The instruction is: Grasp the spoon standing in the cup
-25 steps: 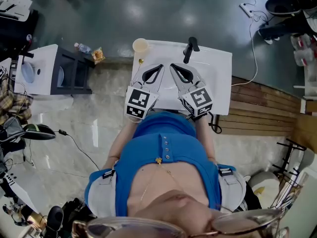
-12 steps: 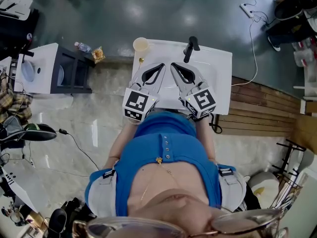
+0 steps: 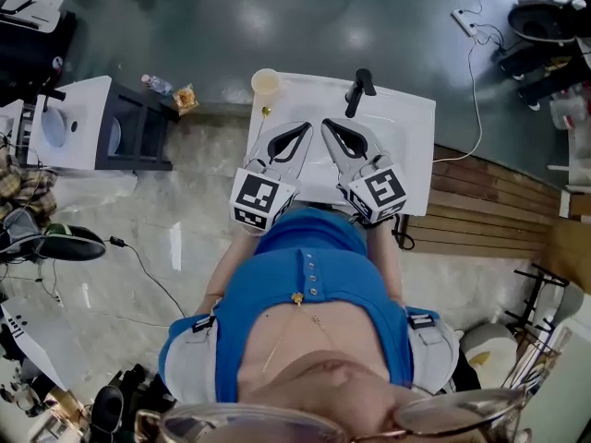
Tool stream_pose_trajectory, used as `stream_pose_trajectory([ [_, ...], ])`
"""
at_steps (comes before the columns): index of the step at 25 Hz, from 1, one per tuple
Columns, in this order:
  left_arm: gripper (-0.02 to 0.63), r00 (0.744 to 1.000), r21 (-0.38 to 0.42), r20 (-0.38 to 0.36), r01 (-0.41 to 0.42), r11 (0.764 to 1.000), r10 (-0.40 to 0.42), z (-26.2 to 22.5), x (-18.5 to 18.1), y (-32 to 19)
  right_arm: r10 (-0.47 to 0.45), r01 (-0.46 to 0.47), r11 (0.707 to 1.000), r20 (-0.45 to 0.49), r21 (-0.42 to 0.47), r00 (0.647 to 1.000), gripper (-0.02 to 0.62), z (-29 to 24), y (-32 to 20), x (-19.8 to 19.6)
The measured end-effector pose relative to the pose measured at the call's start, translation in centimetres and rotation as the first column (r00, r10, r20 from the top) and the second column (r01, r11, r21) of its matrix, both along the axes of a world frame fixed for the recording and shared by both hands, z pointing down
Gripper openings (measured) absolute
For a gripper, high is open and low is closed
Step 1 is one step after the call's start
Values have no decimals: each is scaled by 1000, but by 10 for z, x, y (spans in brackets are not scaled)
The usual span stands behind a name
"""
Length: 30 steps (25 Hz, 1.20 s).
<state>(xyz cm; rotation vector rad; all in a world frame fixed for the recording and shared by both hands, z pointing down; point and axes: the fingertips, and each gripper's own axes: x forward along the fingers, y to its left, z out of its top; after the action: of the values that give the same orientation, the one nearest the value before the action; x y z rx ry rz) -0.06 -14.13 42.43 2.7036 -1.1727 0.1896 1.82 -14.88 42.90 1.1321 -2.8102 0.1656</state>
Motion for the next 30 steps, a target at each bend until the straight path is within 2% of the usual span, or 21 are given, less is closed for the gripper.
stream_pose_trajectory([
  [14,0,1000,-10,8,13,1000,-13,5,-7,-1,-32,32,999,-13,-15,999,3,4,1,-7],
  [30,1,1000,-22,20,3,1000,-3,11,-7,-5,-73,70,997,-79,-34,994,3,15,2,-13],
])
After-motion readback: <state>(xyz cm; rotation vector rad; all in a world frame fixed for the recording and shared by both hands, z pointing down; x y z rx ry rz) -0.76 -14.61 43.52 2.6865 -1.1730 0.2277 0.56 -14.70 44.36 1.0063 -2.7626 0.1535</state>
